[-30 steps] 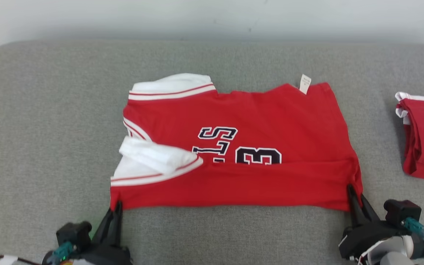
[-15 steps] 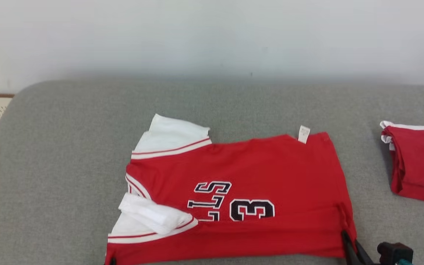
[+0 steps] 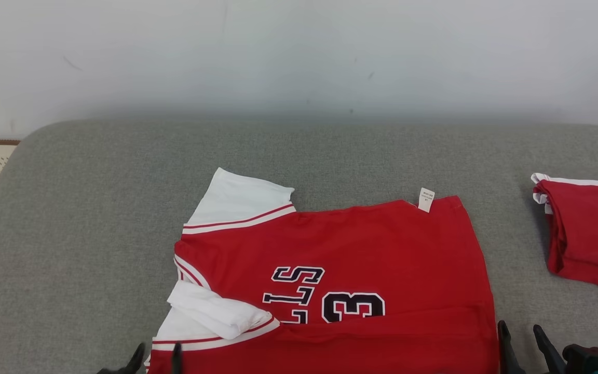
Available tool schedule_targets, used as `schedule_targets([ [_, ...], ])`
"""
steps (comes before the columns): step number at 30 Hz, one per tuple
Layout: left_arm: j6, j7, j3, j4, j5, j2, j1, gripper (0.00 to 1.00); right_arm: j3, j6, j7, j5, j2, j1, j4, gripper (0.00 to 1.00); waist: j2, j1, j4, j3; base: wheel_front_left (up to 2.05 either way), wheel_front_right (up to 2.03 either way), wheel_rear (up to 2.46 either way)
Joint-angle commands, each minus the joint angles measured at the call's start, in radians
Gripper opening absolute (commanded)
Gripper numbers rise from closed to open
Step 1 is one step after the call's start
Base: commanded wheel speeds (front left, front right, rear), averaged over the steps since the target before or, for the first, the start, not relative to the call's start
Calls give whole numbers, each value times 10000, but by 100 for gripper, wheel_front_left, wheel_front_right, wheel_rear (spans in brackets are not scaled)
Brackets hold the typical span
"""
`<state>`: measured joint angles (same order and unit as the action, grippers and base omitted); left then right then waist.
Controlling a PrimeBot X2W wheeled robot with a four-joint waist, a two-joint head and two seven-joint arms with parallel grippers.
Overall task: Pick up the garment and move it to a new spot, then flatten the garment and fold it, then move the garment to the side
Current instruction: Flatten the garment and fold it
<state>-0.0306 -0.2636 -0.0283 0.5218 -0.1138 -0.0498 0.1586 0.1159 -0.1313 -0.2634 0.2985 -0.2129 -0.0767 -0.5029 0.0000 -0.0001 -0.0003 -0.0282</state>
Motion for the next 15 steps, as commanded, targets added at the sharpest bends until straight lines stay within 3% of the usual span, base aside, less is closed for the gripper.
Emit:
schedule_targets([
  [1, -37, -11, -207, -213, 153, -13, 60, 100, -70, 11, -8, -122, 98, -78, 83, 100, 0, 1, 11, -52, 0, 0, 0],
  [7, -258, -11, -1220, -594, 32, -19, 162, 100, -169, 11, -8, -348, 253, -130, 203, 100, 0, 1, -20, -132, 0, 0, 0],
  [8, -243, -11, -1400, -584, -25, -16, 187, 93, -135, 11, -8, -368, 294, -133, 206, 100, 0, 1, -44, -156, 0, 0, 0],
  [9, -227, -11, -1578, -587, -25, -21, 244, 77, -99, 11, -8, -372, 330, -144, 195, 100, 0, 1, -75, -183, 0, 0, 0],
  [10, -192, -10, -1691, -582, -45, -21, 289, 77, -54, 11, -8, -371, 351, -171, 170, 100, 0, 1, -107, -213, 0, 0, 0],
  [13, -126, -10, -2002, -476, -106, -18, 306, 100, 46, 11, -8, -362, 352, -307, 120, 100, 0, 1, -211, -281, 0, 0, 0],
  [15, -44, -10, -2140, -403, -156, -21, 459, 92, 117, 11, -8, -329, 345, -371, 95, 100, 0, 1, -326, -365, 0, 0, 0],
])
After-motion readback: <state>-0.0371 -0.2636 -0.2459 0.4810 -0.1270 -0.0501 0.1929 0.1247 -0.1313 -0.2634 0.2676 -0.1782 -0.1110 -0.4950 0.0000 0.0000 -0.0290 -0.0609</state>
